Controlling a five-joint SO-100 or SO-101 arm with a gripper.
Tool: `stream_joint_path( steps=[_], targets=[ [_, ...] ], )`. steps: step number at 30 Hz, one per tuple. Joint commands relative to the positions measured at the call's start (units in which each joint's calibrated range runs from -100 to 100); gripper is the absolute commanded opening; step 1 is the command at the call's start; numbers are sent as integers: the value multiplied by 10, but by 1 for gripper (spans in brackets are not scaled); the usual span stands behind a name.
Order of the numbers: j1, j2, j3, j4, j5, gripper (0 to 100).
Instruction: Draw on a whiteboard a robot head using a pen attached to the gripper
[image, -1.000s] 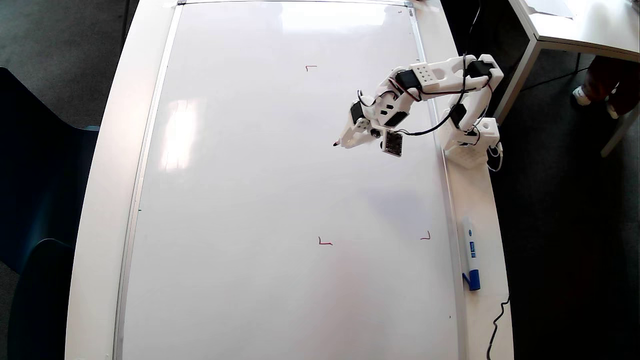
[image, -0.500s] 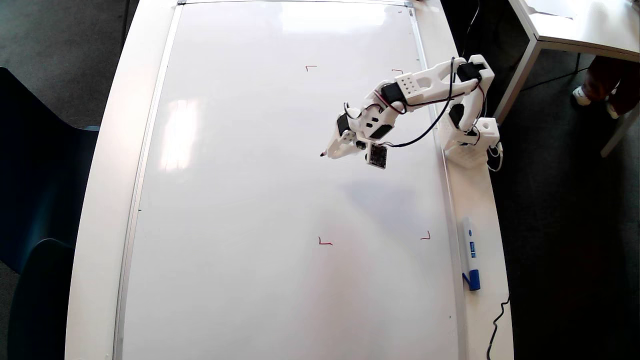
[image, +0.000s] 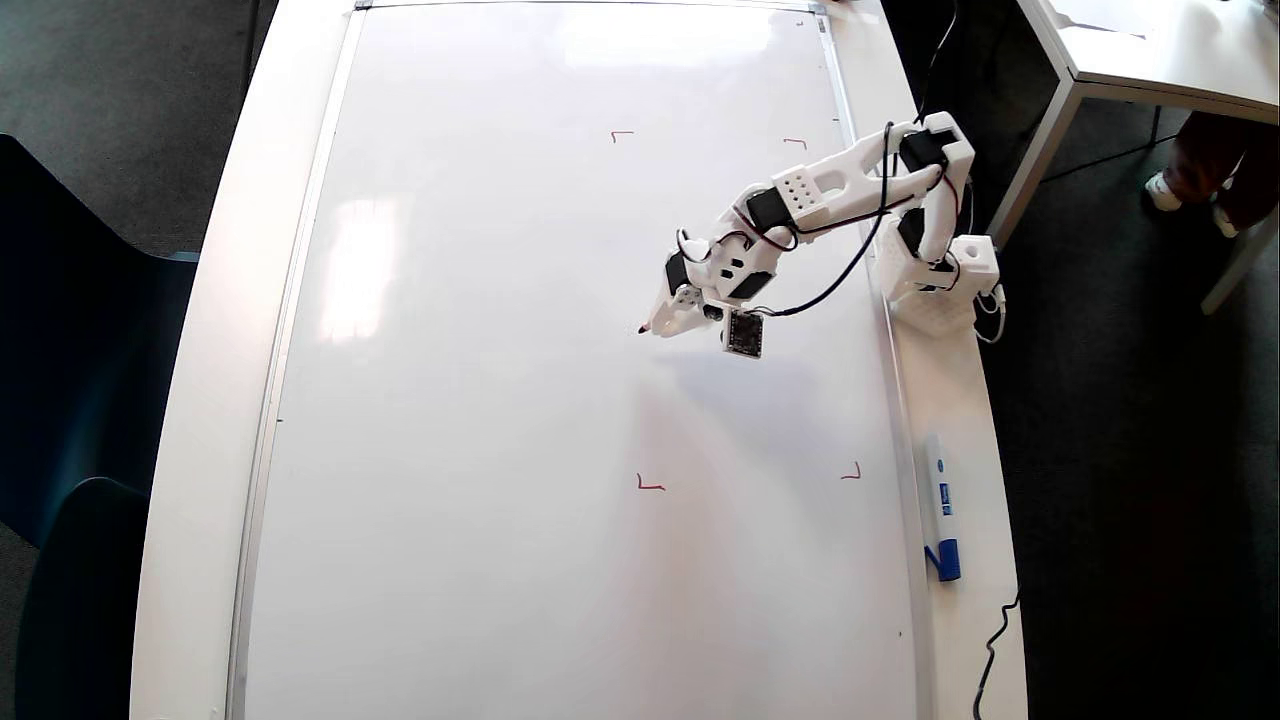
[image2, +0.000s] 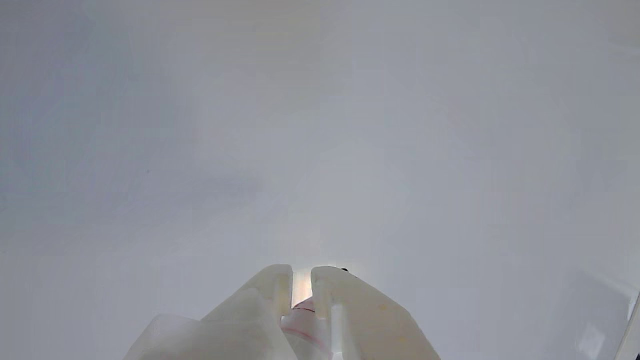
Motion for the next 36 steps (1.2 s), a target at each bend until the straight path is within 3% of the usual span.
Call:
stream_joint_path(
  steps=[1, 29, 36],
  targets=[
    [-1, 7, -2, -9, -3, 1],
    [-16, 41, 30, -29, -3, 1],
    [-15, -46, 149, -37, -4, 1]
  ],
)
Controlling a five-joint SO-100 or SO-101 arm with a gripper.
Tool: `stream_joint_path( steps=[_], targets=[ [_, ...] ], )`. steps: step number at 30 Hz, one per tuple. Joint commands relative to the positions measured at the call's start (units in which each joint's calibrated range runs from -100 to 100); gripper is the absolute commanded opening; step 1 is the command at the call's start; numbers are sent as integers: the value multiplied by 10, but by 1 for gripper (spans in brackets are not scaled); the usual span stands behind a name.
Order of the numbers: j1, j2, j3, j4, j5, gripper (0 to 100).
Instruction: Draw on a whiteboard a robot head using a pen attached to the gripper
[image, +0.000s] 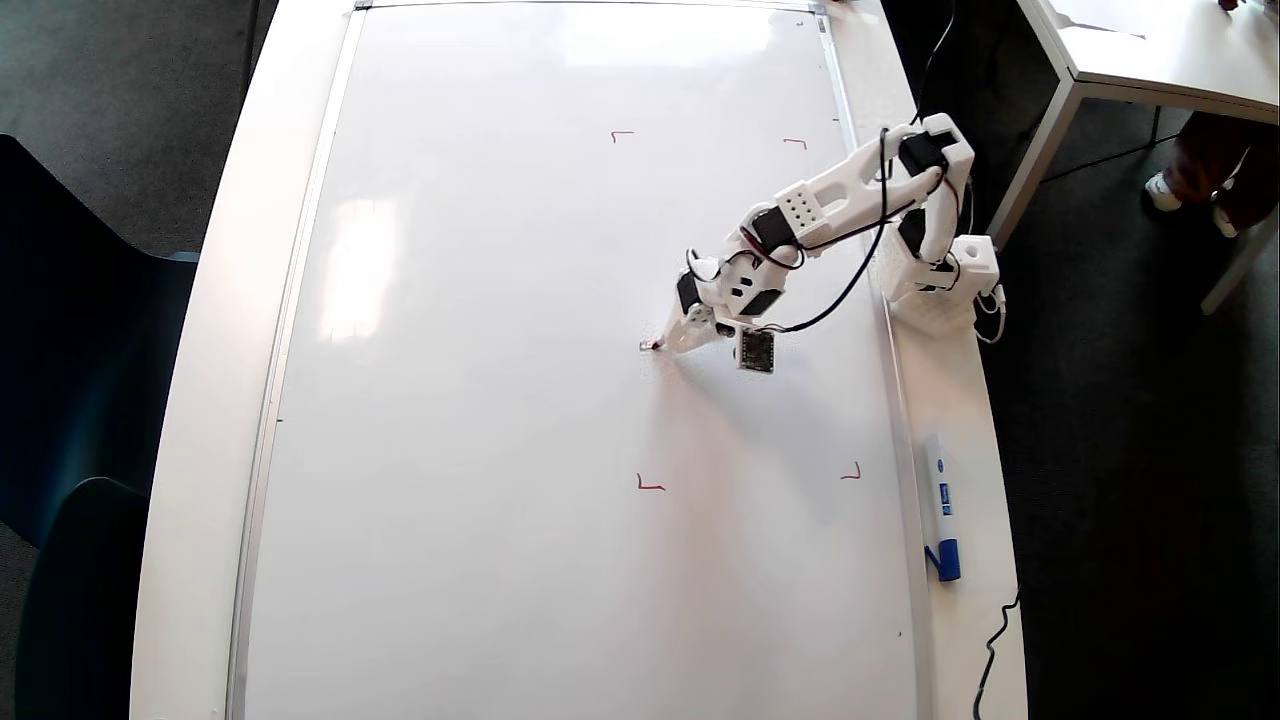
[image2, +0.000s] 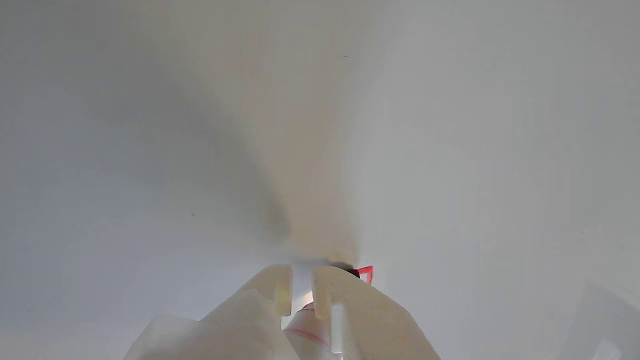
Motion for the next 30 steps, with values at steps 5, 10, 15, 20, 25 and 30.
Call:
stream_joint_path(
  steps=[5, 10, 15, 20, 25, 30],
  targets=[
    [-3, -115, 124, 0, -3, 1],
    [-3, -196, 214, 0, -3, 1],
    [-3, -287, 306, 9, -2, 1],
    [-3, -356, 362, 29, -2, 1],
    [-1, -402, 390, 85, -3, 1],
    [-3, -432, 408, 123, -7, 1]
  ],
)
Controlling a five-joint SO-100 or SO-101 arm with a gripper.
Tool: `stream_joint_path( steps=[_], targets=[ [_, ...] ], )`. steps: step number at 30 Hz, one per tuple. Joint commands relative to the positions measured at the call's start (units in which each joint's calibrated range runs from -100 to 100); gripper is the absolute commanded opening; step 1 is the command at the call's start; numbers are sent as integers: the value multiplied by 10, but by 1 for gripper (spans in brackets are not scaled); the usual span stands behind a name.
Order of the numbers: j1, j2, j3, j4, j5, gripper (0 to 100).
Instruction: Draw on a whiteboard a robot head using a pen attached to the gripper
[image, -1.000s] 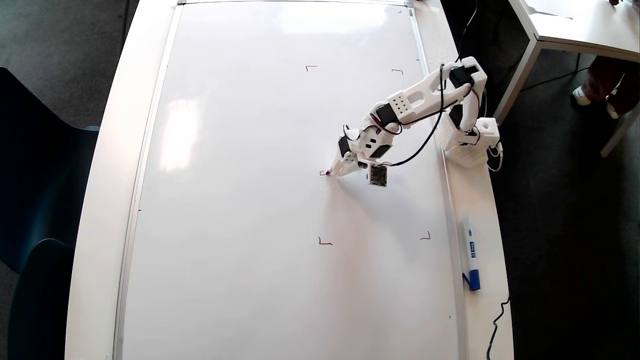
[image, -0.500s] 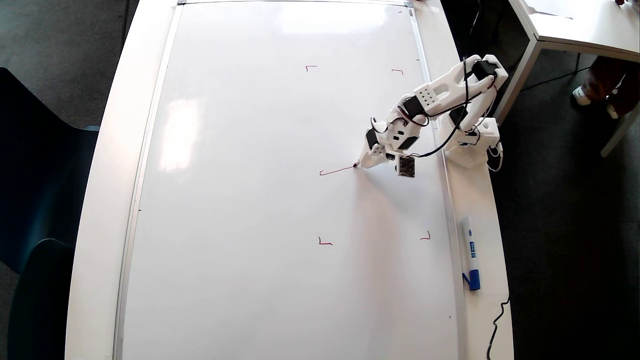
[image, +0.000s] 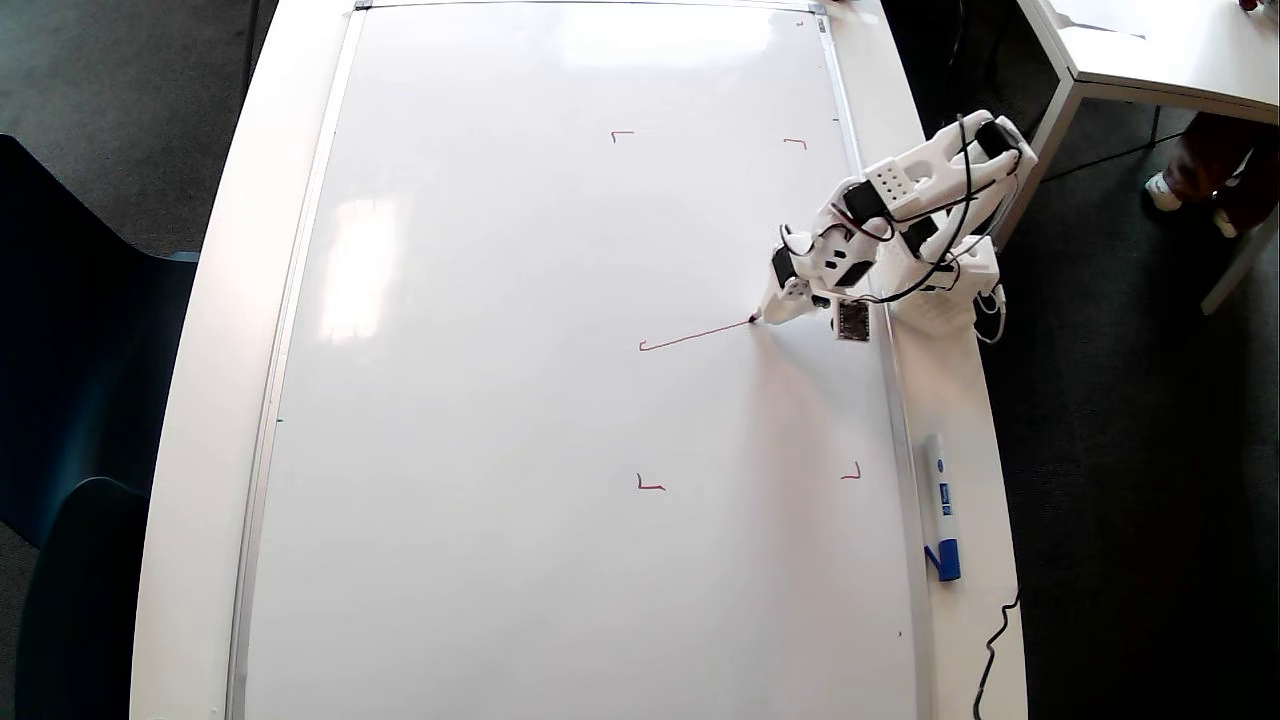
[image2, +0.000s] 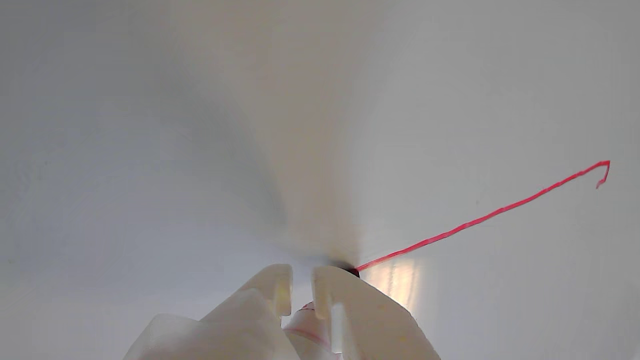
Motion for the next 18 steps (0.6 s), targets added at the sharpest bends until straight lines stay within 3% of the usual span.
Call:
stream_joint_path(
  steps=[1, 7, 18],
  targets=[
    [0, -24, 12, 30, -10, 1],
    [3, -40, 19, 85, -13, 1],
    [62, -41, 19, 80, -8, 1]
  ],
)
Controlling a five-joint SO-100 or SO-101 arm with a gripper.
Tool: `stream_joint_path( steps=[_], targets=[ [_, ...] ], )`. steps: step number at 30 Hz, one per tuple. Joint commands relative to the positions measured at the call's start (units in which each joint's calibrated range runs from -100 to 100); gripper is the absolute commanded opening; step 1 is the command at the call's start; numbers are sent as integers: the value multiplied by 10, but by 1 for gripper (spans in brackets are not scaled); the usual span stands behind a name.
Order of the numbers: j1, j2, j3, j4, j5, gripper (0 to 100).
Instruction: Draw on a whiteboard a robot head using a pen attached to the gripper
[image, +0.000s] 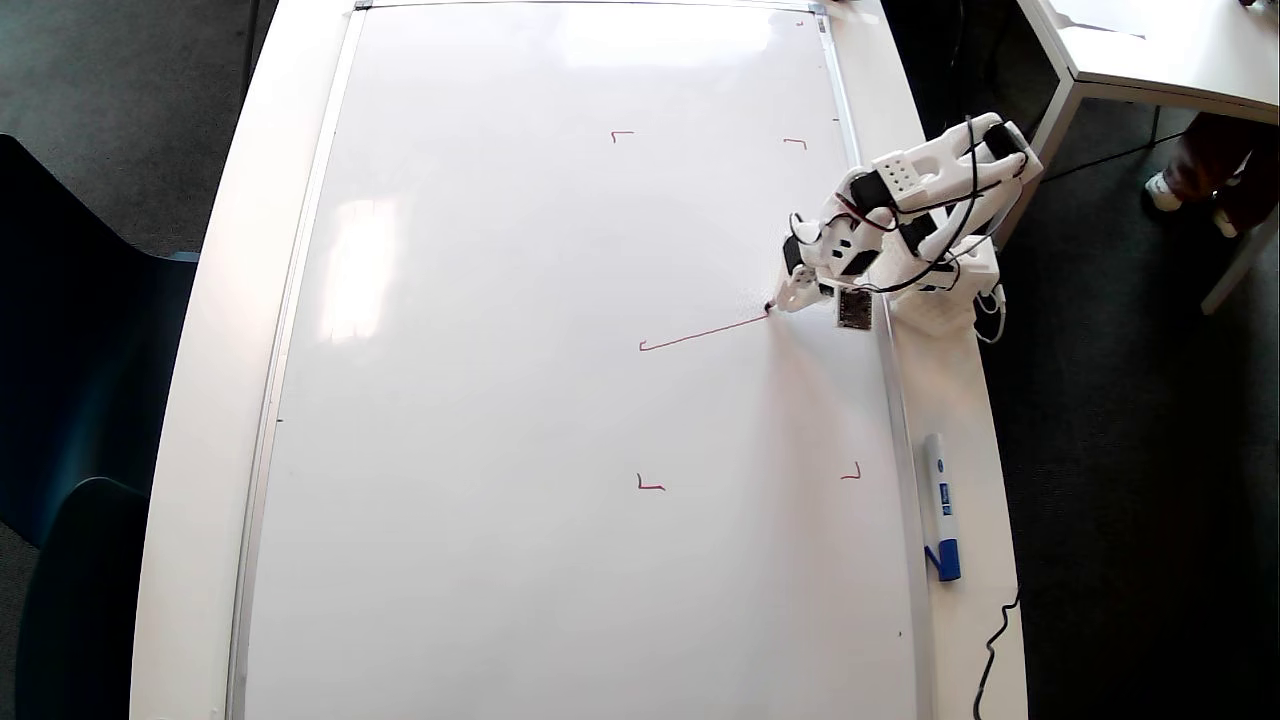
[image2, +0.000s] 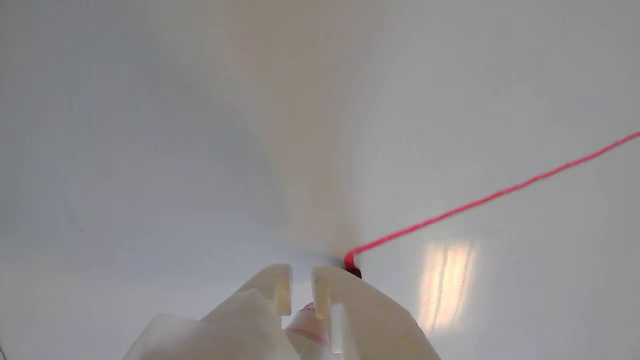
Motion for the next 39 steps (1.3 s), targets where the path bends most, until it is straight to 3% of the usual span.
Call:
stream_joint_path(
  steps=[1, 18, 24, 39],
  targets=[
    [37, -3, 2, 3, 2, 1],
    [222, -3, -1, 1, 67, 1],
    [292, 1, -3, -43, 111, 1],
    [394, 7, -5, -101, 157, 1]
  ],
)
